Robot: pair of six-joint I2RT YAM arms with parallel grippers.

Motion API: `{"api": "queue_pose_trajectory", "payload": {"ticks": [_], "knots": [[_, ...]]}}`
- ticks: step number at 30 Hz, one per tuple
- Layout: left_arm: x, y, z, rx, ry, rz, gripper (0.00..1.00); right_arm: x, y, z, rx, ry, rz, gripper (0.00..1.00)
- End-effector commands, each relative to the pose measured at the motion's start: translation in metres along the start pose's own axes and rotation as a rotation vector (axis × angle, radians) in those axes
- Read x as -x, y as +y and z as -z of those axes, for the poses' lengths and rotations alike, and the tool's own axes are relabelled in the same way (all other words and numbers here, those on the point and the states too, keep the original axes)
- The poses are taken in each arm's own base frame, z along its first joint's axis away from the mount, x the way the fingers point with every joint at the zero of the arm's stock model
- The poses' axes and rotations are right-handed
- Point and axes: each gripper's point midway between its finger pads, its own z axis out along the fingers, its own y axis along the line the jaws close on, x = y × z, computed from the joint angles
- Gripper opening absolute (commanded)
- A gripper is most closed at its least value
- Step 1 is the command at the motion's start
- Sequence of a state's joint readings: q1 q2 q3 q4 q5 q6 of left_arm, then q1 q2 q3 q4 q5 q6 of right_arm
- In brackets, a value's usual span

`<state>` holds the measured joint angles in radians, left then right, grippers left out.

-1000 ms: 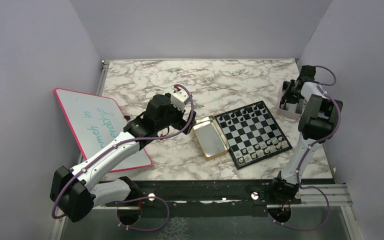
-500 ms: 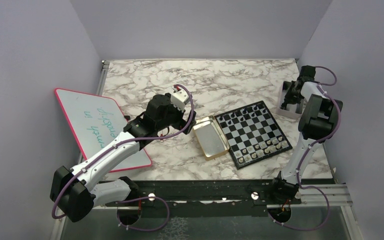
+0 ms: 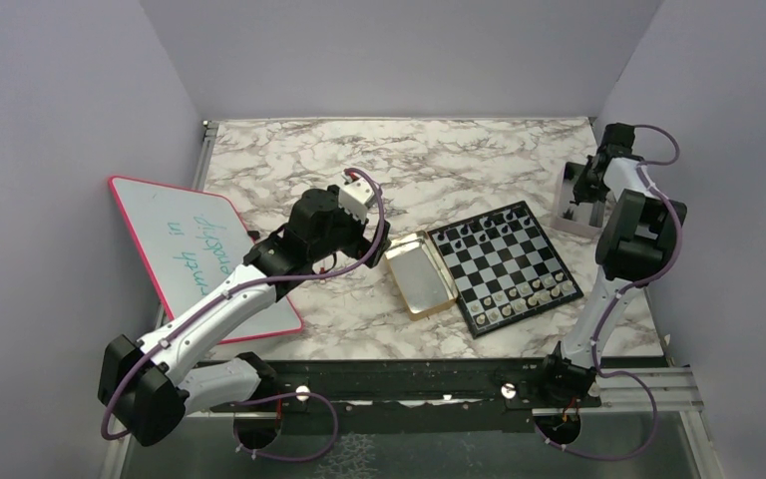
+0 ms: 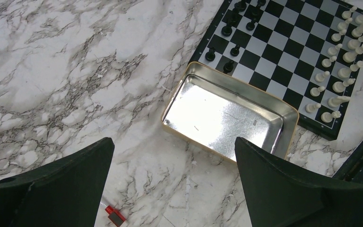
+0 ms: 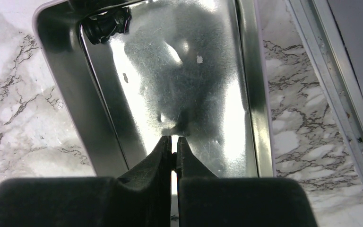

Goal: Set up the chess pieces on the board
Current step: Pick up the chess piece from the storage box, then place the chess piece on the chessboard.

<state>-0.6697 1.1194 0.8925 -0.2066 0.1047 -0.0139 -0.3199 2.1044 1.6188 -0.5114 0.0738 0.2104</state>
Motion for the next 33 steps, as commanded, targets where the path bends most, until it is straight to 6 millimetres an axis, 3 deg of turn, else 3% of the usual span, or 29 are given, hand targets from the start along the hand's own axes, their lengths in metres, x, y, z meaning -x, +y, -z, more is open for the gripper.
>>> {"api": "queue_pose_trajectory", "payload": {"ticks": [1, 9, 17, 26, 33], "knots": [[0.010, -0.001, 0.006, 0.003, -0.045, -0.011, 0.99, 0.028, -0.003, 0.032, -0.027, -0.074, -0.007, 0.08], [0.013, 0.000, 0.006, 0.011, -0.053, 0.001, 0.99, 0.047, -0.001, 0.077, -0.010, -0.136, -0.042, 0.07], [0.027, -0.004, 0.004, 0.001, -0.089, 0.080, 0.91, 0.041, 0.041, 0.128, 0.241, -0.166, -0.071, 0.07], [0.082, -0.037, -0.001, -0.167, -0.168, 0.221, 0.72, -0.018, 0.125, 0.174, 0.524, -0.126, -0.017, 0.07], [0.104, -0.039, -0.026, -0.188, -0.209, 0.299, 0.62, -0.074, 0.183, 0.212, 0.803, -0.065, -0.076, 0.07]]}}
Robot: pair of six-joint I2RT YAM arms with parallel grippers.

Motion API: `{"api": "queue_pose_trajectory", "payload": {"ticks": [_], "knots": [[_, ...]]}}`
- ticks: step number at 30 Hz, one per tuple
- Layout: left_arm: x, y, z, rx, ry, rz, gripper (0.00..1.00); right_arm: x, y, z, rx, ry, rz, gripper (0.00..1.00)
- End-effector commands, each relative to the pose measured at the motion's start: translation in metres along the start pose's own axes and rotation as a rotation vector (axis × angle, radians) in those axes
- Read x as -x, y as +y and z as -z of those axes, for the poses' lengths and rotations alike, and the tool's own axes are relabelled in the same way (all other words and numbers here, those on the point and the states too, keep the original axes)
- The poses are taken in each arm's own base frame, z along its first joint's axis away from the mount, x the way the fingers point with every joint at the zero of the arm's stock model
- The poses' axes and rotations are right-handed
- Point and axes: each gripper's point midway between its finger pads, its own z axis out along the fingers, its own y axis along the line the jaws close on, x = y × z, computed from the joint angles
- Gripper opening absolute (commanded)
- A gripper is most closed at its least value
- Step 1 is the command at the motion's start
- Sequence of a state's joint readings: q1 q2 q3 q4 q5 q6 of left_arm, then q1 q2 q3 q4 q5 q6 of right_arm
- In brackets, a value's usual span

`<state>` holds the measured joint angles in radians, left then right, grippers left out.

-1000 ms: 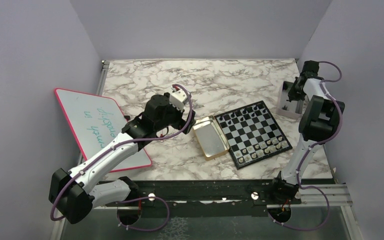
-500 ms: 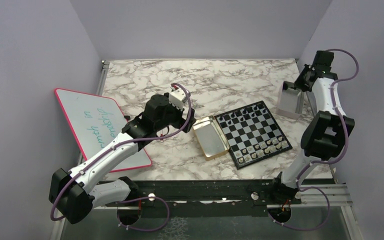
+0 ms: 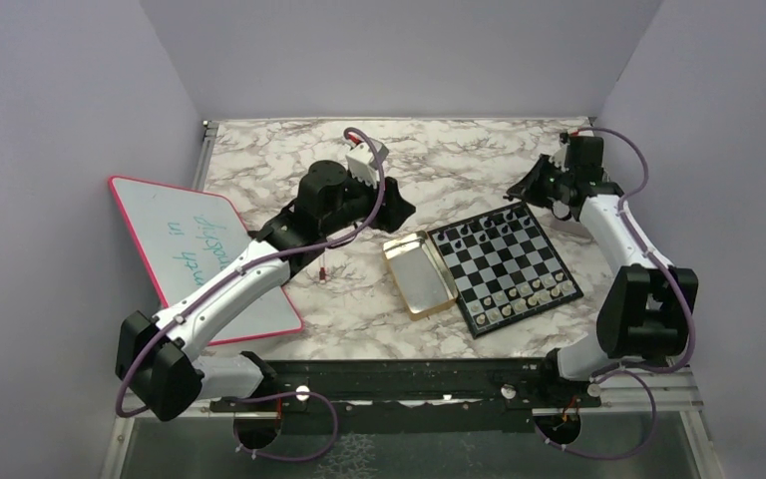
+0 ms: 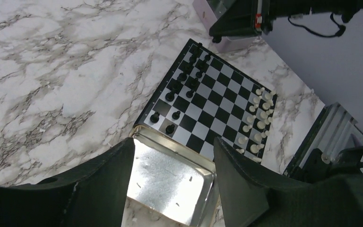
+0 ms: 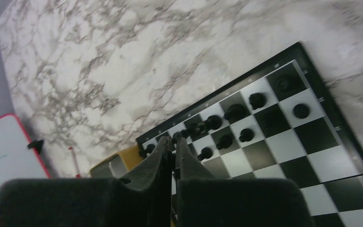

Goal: Set up the chess pieces on the board
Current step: Place the chess piece on the chessboard.

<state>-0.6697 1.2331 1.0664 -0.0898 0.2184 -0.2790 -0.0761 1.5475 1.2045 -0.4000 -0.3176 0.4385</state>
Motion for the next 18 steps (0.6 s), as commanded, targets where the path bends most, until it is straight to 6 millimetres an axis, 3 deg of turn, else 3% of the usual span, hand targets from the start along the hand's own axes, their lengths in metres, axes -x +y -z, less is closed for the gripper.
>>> {"api": "queue_pose_trajectory", "payload": {"ticks": [1, 5, 9, 18], "knots": [[0.017, -0.009, -0.022, -0.043, -0.043, 0.069, 0.61, -0.013, 0.056, 0.015, 0.244, -0.031, -0.085, 0.07], [0.020, -0.002, -0.046, -0.029, -0.060, 0.047, 0.57, -0.039, 0.076, 0.019, 0.313, -0.012, -0.127, 0.07], [0.019, -0.001, -0.065, -0.047, -0.091, 0.050, 0.47, -0.060, 0.091, 0.027, 0.392, 0.019, -0.177, 0.07], [0.002, -0.032, -0.107, -0.150, -0.100, 0.008, 0.38, -0.061, 0.099, 0.043, 0.433, -0.018, -0.236, 0.08]]}}
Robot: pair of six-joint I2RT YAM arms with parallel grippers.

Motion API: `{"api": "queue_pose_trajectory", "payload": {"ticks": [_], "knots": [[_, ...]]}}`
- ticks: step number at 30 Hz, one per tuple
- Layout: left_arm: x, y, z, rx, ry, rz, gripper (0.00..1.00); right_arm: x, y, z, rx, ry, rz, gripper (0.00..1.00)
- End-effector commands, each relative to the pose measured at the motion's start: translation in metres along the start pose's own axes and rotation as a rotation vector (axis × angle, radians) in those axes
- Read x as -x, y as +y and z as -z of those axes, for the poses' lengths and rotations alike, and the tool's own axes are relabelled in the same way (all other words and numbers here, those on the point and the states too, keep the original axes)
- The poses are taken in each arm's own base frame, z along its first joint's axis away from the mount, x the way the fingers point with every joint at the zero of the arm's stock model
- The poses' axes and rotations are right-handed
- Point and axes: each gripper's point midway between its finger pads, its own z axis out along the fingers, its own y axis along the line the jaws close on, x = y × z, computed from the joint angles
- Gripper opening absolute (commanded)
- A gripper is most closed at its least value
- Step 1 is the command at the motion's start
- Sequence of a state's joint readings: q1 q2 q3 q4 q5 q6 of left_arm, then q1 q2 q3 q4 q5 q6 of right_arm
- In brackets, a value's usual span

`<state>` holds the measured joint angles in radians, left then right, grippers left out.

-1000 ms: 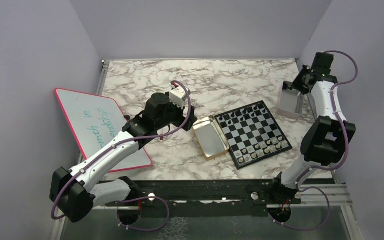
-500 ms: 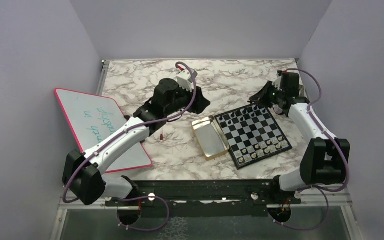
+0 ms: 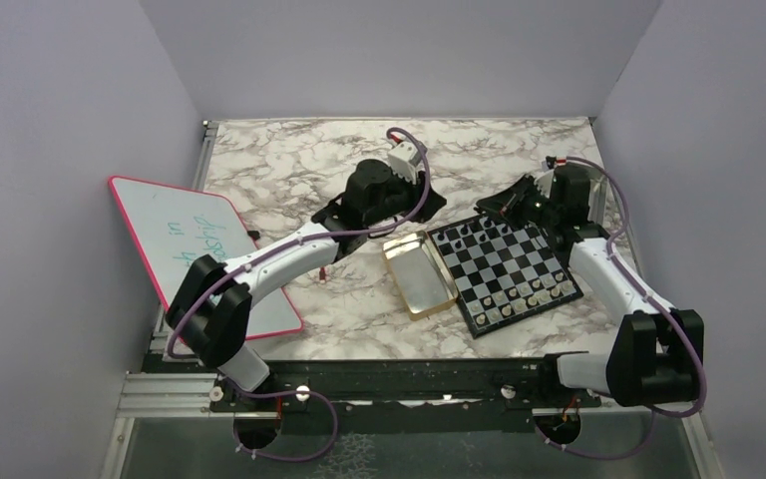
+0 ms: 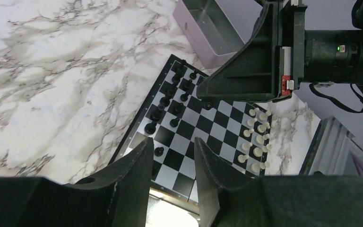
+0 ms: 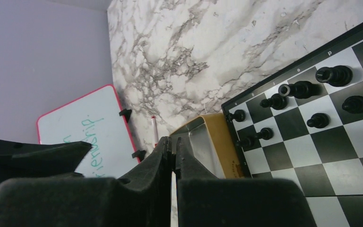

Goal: Set up the chess pieces on the board
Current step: Place the chess piece on the chessboard.

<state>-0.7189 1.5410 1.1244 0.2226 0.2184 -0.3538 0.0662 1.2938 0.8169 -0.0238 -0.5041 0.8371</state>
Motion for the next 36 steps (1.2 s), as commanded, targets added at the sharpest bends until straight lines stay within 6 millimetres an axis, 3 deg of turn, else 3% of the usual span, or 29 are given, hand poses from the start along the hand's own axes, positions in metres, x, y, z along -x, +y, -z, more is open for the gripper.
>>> {"api": "queue_pose_trajectory", "payload": {"ticks": [1, 11, 20, 28, 36], "knots": [[0.013, -0.032, -0.026, -0.103, -0.053, -0.049, 0.37, 0.007, 0.025, 0.008, 0.090, -0.038, -0.012, 0.08], [0.001, -0.068, -0.052, -0.228, -0.029, -0.081, 0.29, 0.002, 0.024, 0.008, 0.105, -0.028, -0.030, 0.07], [-0.015, -0.056, -0.069, -0.186, -0.003, -0.075, 0.24, 0.000, 0.024, 0.009, 0.116, -0.026, -0.039, 0.07], [-0.017, -0.046, -0.075, -0.143, -0.010, -0.098, 0.26, -0.001, 0.023, 0.008, 0.116, -0.023, -0.037, 0.07], [-0.015, -0.050, -0.080, -0.165, -0.010, -0.100, 0.26, -0.001, 0.024, 0.007, 0.120, -0.018, -0.035, 0.07]]}}
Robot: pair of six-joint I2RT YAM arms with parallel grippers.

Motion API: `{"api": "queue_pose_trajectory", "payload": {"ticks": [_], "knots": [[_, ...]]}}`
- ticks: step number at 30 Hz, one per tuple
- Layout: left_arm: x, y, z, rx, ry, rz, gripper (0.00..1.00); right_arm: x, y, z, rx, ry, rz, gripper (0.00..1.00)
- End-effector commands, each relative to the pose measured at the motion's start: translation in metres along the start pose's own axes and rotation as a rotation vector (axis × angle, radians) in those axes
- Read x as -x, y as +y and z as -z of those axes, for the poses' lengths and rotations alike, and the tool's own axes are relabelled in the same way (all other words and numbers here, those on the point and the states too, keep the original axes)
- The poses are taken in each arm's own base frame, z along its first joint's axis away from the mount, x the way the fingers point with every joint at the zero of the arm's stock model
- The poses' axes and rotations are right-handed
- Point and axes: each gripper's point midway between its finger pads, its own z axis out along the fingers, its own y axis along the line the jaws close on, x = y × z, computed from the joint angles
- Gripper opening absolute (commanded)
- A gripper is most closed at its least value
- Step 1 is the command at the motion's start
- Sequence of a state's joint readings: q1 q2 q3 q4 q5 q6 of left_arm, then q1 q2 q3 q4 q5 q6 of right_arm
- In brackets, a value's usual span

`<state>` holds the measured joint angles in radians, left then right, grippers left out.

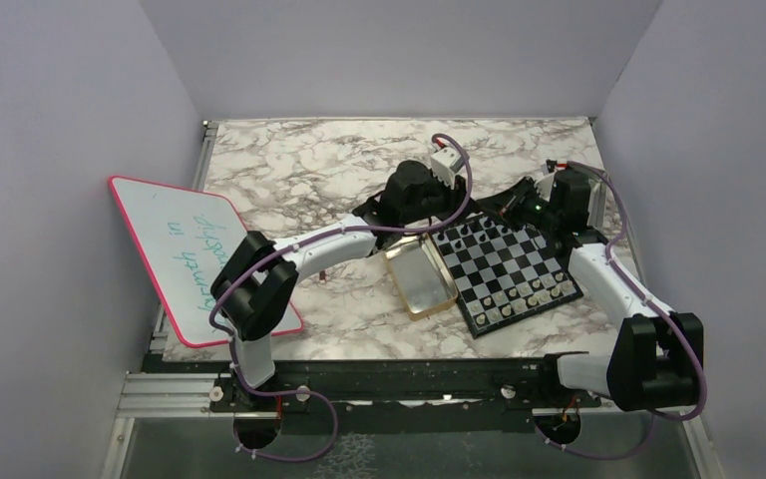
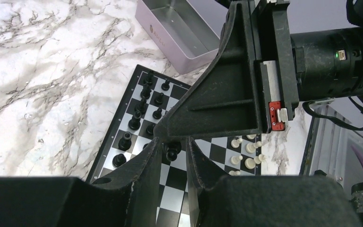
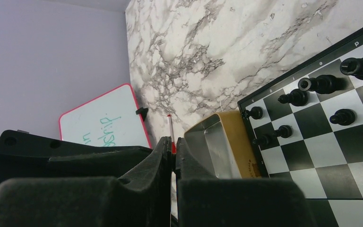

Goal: Set up the chess pieces on the board
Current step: Place the chess piece on the chessboard.

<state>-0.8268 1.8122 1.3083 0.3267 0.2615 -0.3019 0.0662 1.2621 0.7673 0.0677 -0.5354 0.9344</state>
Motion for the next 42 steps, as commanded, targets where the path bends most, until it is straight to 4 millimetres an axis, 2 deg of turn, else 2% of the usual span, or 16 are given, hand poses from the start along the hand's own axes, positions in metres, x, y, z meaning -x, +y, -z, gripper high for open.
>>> {"api": "queue_pose_trajectory", "payload": {"ticks": [1, 7, 13, 18, 21, 23, 27, 32, 42], "knots": [[0.017, -0.005, -0.008, -0.017, -0.046, -0.030, 0.26, 0.000, 0.012, 0.002, 0.052, -0.001, 0.026, 0.07], [0.013, -0.005, -0.010, -0.024, -0.037, -0.031, 0.23, -0.001, 0.011, 0.003, 0.053, 0.003, 0.022, 0.07], [0.010, -0.003, -0.011, -0.019, -0.030, -0.024, 0.26, 0.000, 0.012, 0.004, 0.053, -0.003, 0.024, 0.07], [0.008, -0.007, -0.012, -0.041, -0.023, -0.016, 0.09, 0.000, 0.013, 0.004, 0.053, -0.004, 0.023, 0.07], [0.008, -0.008, -0.011, -0.044, -0.022, -0.015, 0.03, -0.001, 0.010, 0.003, 0.047, 0.000, 0.031, 0.07], [0.009, -0.009, -0.010, -0.043, -0.024, -0.018, 0.01, -0.002, 0.008, 0.003, 0.037, 0.005, 0.052, 0.12], [0.005, -0.004, -0.008, -0.024, -0.009, -0.019, 0.00, 0.003, -0.008, 0.007, -0.071, -0.019, 0.091, 0.28], [-0.009, 0.003, -0.005, 0.008, 0.023, -0.010, 0.00, 0.024, -0.031, 0.014, -0.210, -0.113, 0.194, 0.47], [-0.035, 0.021, -0.013, 0.093, 0.144, -0.039, 0.00, 0.080, -0.063, 0.019, -0.375, -0.190, 0.239, 0.62]]}}
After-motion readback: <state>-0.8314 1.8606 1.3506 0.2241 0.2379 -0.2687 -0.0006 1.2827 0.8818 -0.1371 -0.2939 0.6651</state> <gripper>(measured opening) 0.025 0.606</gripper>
